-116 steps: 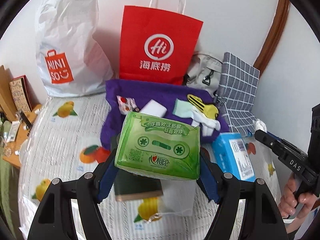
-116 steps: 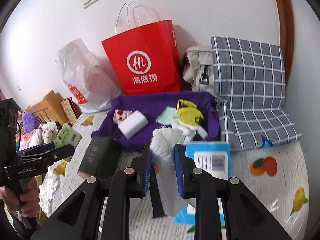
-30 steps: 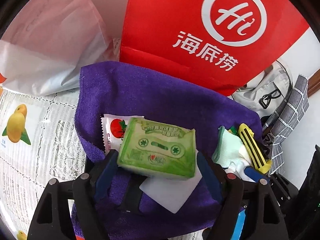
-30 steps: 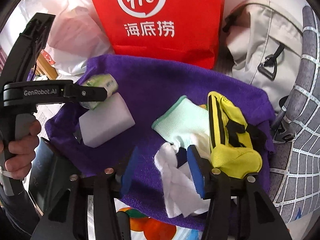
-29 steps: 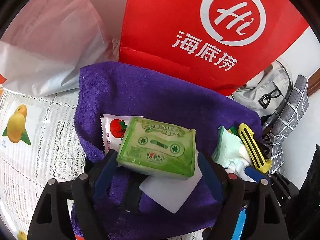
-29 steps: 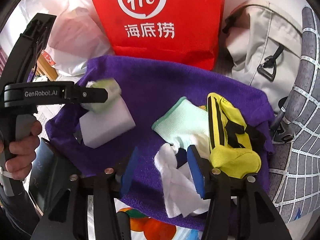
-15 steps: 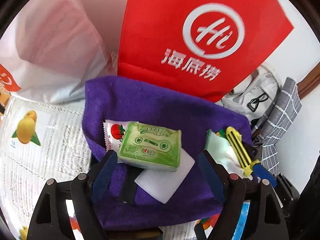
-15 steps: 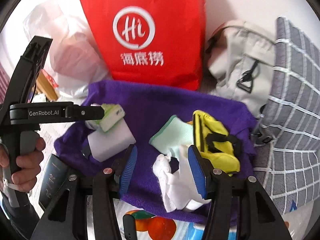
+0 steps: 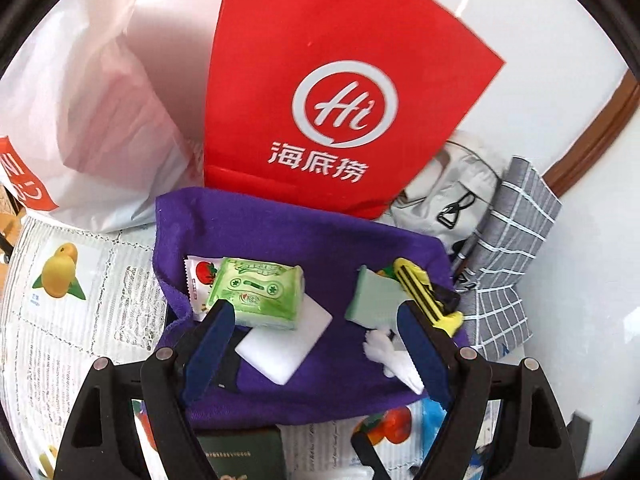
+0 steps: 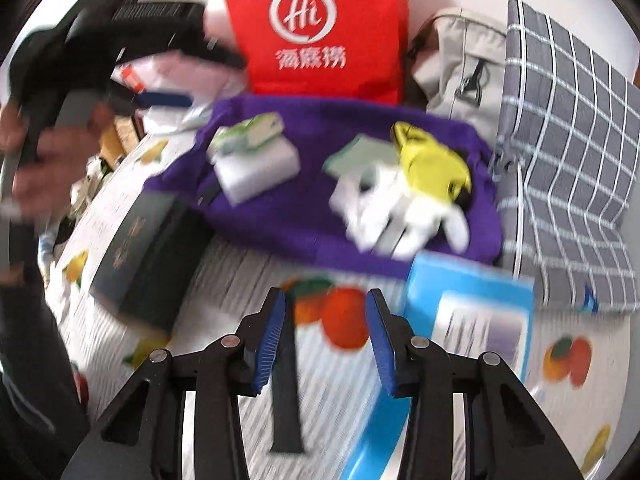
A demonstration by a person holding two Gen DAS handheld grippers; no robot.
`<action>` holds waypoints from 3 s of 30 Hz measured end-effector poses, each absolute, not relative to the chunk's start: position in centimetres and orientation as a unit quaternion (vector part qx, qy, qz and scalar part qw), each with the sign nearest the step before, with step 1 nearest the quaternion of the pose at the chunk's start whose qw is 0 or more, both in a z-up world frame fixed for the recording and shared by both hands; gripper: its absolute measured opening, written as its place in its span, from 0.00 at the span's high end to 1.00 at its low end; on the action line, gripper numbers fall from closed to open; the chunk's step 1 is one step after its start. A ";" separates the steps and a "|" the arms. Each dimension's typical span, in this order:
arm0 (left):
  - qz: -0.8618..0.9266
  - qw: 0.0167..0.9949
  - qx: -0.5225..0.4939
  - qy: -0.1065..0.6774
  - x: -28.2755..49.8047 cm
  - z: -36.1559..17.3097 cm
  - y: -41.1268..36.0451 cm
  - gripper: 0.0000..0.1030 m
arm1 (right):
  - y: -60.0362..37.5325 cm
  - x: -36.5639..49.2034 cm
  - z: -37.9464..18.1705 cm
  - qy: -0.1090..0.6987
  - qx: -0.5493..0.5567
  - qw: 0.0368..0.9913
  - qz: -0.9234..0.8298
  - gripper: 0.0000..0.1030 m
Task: Organize soft objects
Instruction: 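Grasp the black watch strap with the right gripper while the left moves toward the mesh bag, then close the left gripper on the clear mesh bag while the right holds the strap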
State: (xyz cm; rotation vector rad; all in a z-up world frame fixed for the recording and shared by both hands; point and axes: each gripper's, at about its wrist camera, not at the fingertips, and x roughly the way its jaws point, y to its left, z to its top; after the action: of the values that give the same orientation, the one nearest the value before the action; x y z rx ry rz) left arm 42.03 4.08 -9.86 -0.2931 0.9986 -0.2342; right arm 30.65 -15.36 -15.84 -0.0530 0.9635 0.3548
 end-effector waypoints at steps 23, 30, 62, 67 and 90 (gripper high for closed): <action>-0.105 0.868 -0.164 0.456 28.7 -9.8 8.2 0.20 | -9.8 28.8 -21.3 0.546 -0.187 0.800 0.164 0.67; -0.106 0.867 -0.179 0.453 26.5 -10.0 9.7 0.20 | -10.2 31.1 -21.3 0.575 -0.147 0.778 0.208 0.69; -0.075 0.841 -0.188 0.501 18.8 -14.8 11.9 0.20 | -15.2 16.3 -22.1 0.506 -0.054 0.850 0.136 0.74; -0.084 0.837 -0.147 0.521 19.5 -16.4 8.7 0.20 | -15.2 16.7 -22.2 0.482 -0.023 0.863 0.149 0.80; -0.062 0.850 0.032 0.522 23.3 -22.0 -4.4 0.18 | -23.3 12.1 -21.0 0.431 0.051 0.895 0.099 0.80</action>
State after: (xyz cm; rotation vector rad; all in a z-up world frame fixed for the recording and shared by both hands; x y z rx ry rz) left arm 23.35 -4.43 -21.97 0.0673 1.1001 -0.1316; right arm 12.11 -23.34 -21.01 0.1052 0.8944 0.2052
